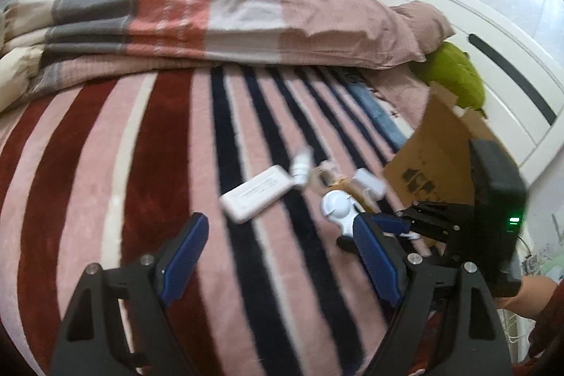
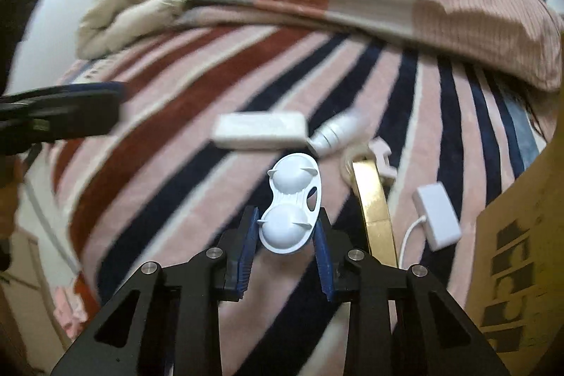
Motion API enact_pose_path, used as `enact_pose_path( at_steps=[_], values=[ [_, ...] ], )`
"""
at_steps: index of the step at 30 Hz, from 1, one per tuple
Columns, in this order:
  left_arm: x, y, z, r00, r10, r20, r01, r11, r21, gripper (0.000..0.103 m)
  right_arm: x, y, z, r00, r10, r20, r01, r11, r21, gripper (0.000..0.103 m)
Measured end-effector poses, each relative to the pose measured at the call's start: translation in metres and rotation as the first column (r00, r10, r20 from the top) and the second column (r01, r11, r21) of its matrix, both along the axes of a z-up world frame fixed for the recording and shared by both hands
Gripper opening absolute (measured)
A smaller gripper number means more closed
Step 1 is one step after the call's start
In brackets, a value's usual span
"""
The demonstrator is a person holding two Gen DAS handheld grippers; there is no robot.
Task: Organize rigid objects
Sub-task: 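Drop the earbud tray into the cardboard box with the right gripper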
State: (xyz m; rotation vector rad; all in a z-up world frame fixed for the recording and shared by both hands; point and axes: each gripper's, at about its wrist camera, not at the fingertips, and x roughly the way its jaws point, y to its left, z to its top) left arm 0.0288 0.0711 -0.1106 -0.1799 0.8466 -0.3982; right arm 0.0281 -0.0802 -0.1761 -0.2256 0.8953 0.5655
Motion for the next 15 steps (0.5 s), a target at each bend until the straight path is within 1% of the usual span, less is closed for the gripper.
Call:
enact_pose_path(
  at_steps=[2, 3, 5, 6, 7, 8, 10, 13, 15],
  values=[
    [0.001, -0.011, 0.014, 0.998, -0.053, 0.02, 0.054, 0.997, -0.047, 0.082, -0.007, -0.001, 0.017, 0.999, 0.049, 0.005, -0.049, 0.998, 0.043, 0.026],
    [0.002, -0.018, 0.022, 0.996, -0.079, 0.033, 0.081, 0.994, -0.07, 0.082, -0.011, -0.002, 0.03, 0.997, 0.077, 0.016, -0.078, 0.995, 0.065, 0.026],
    [0.005, -0.031, 0.037, 0.992, -0.115, 0.051, 0.12, 0.989, -0.092, 0.081, -0.017, -0.006, 0.051, 0.993, 0.111, 0.034, -0.114, 0.989, 0.098, 0.026],
    [0.006, -0.038, 0.044, 0.989, -0.134, 0.06, 0.139, 0.985, -0.101, 0.078, -0.018, -0.009, 0.063, 0.992, 0.121, 0.043, -0.125, 0.985, 0.119, 0.026],
    [0.008, -0.046, 0.052, 0.985, -0.156, 0.07, 0.163, 0.981, -0.105, 0.069, -0.019, -0.011, 0.071, 0.991, 0.125, 0.049, -0.13, 0.983, 0.133, 0.026],
    [0.01, -0.057, 0.06, 0.98, -0.183, 0.08, 0.191, 0.976, -0.108, 0.065, -0.019, -0.016, 0.082, 0.99, 0.125, 0.059, -0.132, 0.98, 0.151, 0.026],
    [0.016, -0.078, 0.075, 0.969, -0.229, 0.097, 0.239, 0.966, -0.103, 0.05, -0.018, -0.031, 0.104, 0.99, 0.112, 0.081, -0.125, 0.975, 0.183, 0.026],
    [0.025, -0.106, 0.09, 0.953, -0.279, 0.116, 0.289, 0.953, -0.087, 0.041, -0.018, -0.056, 0.126, 0.989, 0.089, 0.12, -0.114, 0.97, 0.215, 0.026],
    [0.034, -0.129, 0.099, 0.947, -0.299, 0.12, 0.309, 0.949, -0.068, 0.033, -0.016, -0.073, 0.135, 0.989, 0.06, 0.135, -0.088, 0.972, 0.216, 0.026]
  ],
)
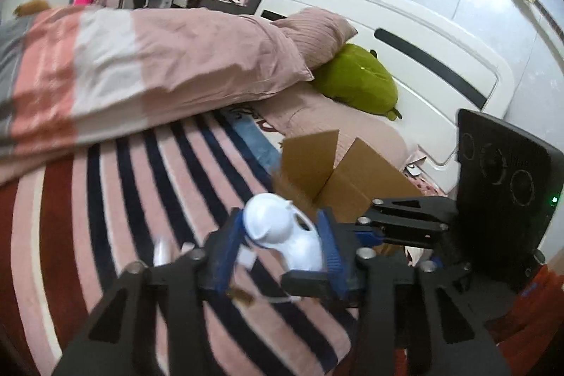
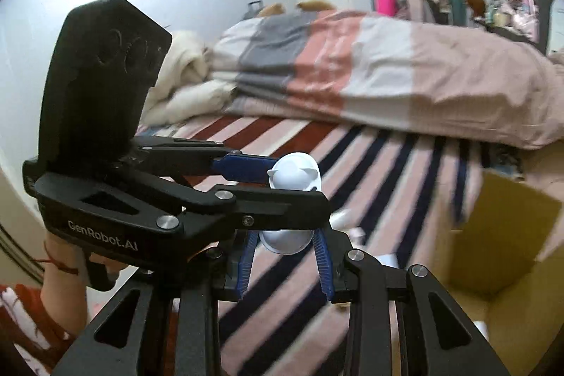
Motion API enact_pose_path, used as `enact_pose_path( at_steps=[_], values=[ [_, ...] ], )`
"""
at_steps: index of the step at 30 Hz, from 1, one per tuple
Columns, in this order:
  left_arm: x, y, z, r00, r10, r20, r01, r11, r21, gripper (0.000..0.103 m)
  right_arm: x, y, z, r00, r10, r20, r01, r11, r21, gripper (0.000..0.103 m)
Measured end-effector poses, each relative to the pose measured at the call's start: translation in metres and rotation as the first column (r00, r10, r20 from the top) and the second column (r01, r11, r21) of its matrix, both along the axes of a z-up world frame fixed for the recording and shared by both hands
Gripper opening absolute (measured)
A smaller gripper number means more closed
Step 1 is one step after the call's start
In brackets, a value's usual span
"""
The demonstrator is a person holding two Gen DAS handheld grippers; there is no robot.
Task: Organize rigid objects
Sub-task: 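Drop the earbud tray into the cardboard box with the right gripper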
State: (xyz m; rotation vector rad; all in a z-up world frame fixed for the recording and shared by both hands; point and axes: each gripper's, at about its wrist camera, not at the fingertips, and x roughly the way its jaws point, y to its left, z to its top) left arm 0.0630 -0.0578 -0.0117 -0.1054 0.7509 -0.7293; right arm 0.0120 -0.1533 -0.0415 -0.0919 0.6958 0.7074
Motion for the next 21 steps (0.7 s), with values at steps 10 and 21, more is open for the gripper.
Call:
enact_pose_path(
  at_steps=[10, 21],
  values=[
    [0.049, -0.125, -0.007, 0.98, -0.168, -0.106, 0.178, 0.979, 0.095, 0.03, 0.028, -0.113, 0.009, 0.976, -0.2, -0.092, 0.198, 0.98, -0.028, 0.026],
    [0.052, -0.157, -0.009, 0.98, -0.166, -0.11, 0.186, 0.961, 0.204, 0.067, 0.05, -0.145, -0.013, 0.936, -0.321, -0.147, 0.27, 0.919, -0.289, 0.045]
  ],
)
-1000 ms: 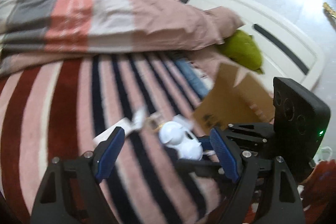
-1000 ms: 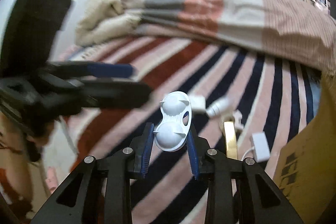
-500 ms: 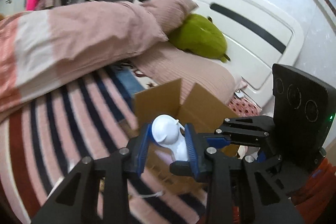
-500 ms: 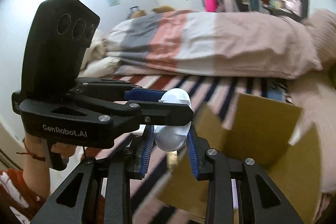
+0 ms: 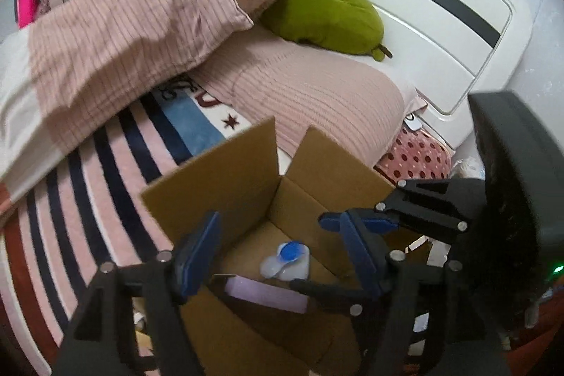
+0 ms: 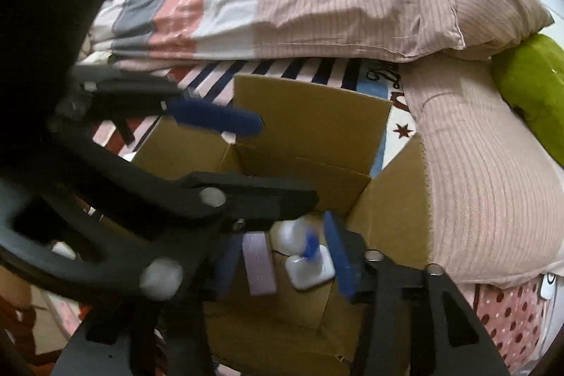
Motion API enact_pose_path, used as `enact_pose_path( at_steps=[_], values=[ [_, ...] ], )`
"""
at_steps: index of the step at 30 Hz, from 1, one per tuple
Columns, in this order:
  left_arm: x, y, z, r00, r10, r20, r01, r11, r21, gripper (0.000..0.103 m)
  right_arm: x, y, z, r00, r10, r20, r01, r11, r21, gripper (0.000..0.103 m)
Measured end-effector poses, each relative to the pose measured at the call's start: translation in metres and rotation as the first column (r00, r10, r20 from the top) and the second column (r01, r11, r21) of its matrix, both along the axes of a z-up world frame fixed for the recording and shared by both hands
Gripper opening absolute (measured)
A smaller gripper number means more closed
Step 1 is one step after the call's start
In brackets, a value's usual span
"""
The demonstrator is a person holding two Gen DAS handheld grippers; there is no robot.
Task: Organize rigid objects
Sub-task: 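Drop the earbud tray into the cardboard box with the right gripper, then grasp the white power bank with the right gripper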
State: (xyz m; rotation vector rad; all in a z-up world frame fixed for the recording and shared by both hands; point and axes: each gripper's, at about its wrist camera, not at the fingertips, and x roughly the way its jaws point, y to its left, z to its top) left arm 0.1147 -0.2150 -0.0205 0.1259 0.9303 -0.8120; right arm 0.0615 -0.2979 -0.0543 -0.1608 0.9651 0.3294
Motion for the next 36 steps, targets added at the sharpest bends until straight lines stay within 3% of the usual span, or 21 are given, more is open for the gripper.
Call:
enact_pose_path(
  at_steps=[4, 7, 11, 15, 23, 25, 28, 33, 36],
  values=[
    [-0.007, 0.032, 0.016, 0.996, 0.062, 0.058, -0.062, 0.998, 0.002, 0.068, -0.008, 0.009, 0.005, 0.999, 0.023, 0.034, -0.023, 1.0, 0.002, 0.046],
    [-0.015, 0.074, 0.027, 0.984, 0.145, 0.104, -0.145, 0.989, -0.013, 0.069, -0.02, 0.028, 0.021, 0.993, 0.079, 0.09, -0.084, 0.995, 0.054, 0.046],
    [-0.032, 0.144, 0.032, 0.945, 0.278, 0.172, -0.277, 0.96, -0.028, 0.082, -0.032, 0.069, 0.038, 0.972, 0.182, 0.15, -0.199, 0.974, 0.111, 0.046],
    [-0.042, 0.204, 0.018, 0.905, 0.38, 0.192, -0.384, 0.923, -0.019, 0.082, -0.034, 0.125, 0.033, 0.943, 0.302, 0.141, -0.322, 0.935, 0.151, 0.05],
    [-0.062, 0.292, -0.047, 0.859, 0.495, 0.128, -0.497, 0.867, -0.015, 0.082, -0.01, 0.219, -0.052, 0.925, 0.381, 0.01, -0.378, 0.914, 0.145, 0.054],
    [-0.066, 0.306, -0.062, 0.852, 0.512, 0.108, -0.514, 0.858, -0.012, 0.082, 0.002, 0.23, -0.077, 0.925, 0.379, -0.001, -0.376, 0.918, 0.125, 0.063],
    [-0.072, 0.324, -0.078, 0.84, 0.538, 0.075, -0.538, 0.843, -0.021, 0.082, 0.021, 0.241, -0.109, 0.924, 0.382, -0.018, -0.377, 0.917, 0.126, 0.067],
    [-0.079, 0.344, -0.095, 0.82, 0.571, 0.038, -0.57, 0.821, -0.039, 0.082, 0.054, 0.255, -0.131, 0.933, 0.36, -0.022, -0.356, 0.929, 0.101, 0.078],
    [-0.079, 0.349, -0.098, 0.815, 0.579, 0.029, -0.578, 0.815, -0.041, 0.082, 0.073, 0.26, -0.139, 0.939, 0.343, -0.02, -0.339, 0.934, 0.111, 0.078]
  ],
)
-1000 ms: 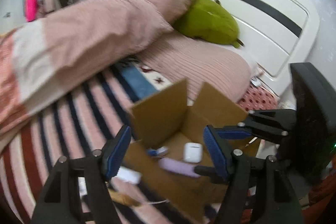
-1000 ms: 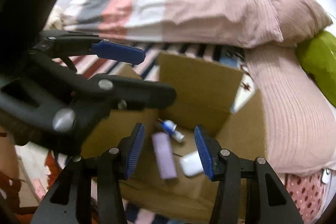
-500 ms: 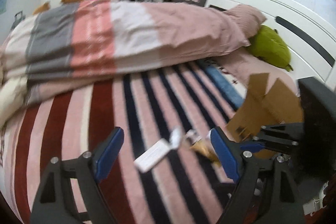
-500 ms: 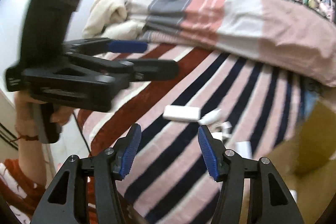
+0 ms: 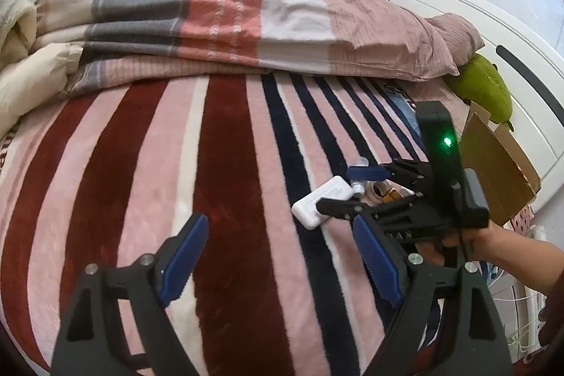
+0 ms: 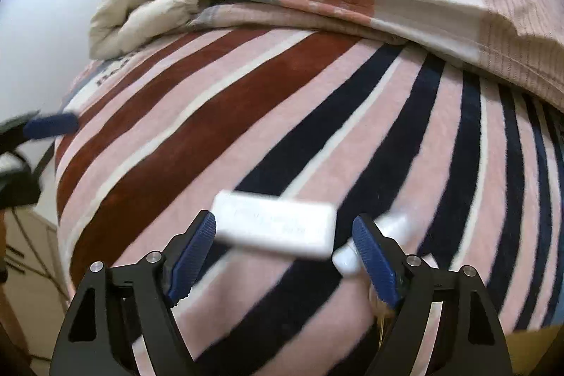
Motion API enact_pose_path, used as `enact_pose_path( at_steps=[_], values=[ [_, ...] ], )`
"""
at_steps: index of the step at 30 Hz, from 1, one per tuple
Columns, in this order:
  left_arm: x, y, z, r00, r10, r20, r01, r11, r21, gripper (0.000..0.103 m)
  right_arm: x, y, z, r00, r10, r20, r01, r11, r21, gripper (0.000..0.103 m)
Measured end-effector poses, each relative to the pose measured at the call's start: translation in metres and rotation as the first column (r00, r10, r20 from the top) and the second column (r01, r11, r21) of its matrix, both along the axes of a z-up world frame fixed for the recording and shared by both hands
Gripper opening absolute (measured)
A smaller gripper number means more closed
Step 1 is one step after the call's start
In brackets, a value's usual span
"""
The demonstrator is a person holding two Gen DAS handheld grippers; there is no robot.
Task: Organize rigid objects
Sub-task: 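Grasp the white power bank with the right gripper, then place the power bank into the cardboard box and open the right gripper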
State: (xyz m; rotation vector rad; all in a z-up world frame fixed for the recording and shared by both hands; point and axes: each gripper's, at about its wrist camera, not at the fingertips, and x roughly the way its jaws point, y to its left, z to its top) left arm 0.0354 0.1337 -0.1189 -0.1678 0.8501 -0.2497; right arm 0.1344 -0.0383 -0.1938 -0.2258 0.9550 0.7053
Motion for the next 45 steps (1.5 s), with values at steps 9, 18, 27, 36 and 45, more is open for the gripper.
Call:
enact_pose_path(
  at_steps=[9, 18, 27, 36, 45],
  values=[
    [0.0, 0.001, 0.0, 1.0, 0.0, -0.001, 0.0, 1.0, 0.0, 0.082, 0.016, 0.004, -0.01, 0.996, 0.039, -0.078, -0.033, 0.996, 0.083, 0.078],
    [-0.003, -0.004, 0.0, 1.0, -0.004, -0.006, 0.004, 1.0, 0.0, 0.082, -0.029, -0.007, -0.007, 0.961, 0.2, -0.191, -0.182, 0.977, 0.11, 0.078],
    [-0.01, -0.001, -0.001, 1.0, 0.008, -0.02, -0.008, 1.0, -0.001, 0.082, -0.037, 0.016, -0.013, 0.979, 0.196, -0.057, -0.198, 0.98, -0.029, 0.055],
    [-0.008, -0.011, 0.01, 0.999, -0.035, -0.009, 0.035, 0.998, -0.051, 0.082, -0.051, 0.013, 0.01, 0.981, 0.191, 0.023, -0.19, 0.98, -0.059, 0.031],
    [0.008, -0.073, 0.074, 0.971, -0.208, 0.114, 0.226, 0.958, -0.175, 0.065, -0.098, -0.035, 0.12, 0.97, 0.149, 0.192, -0.167, 0.983, 0.082, 0.031]
  ],
)
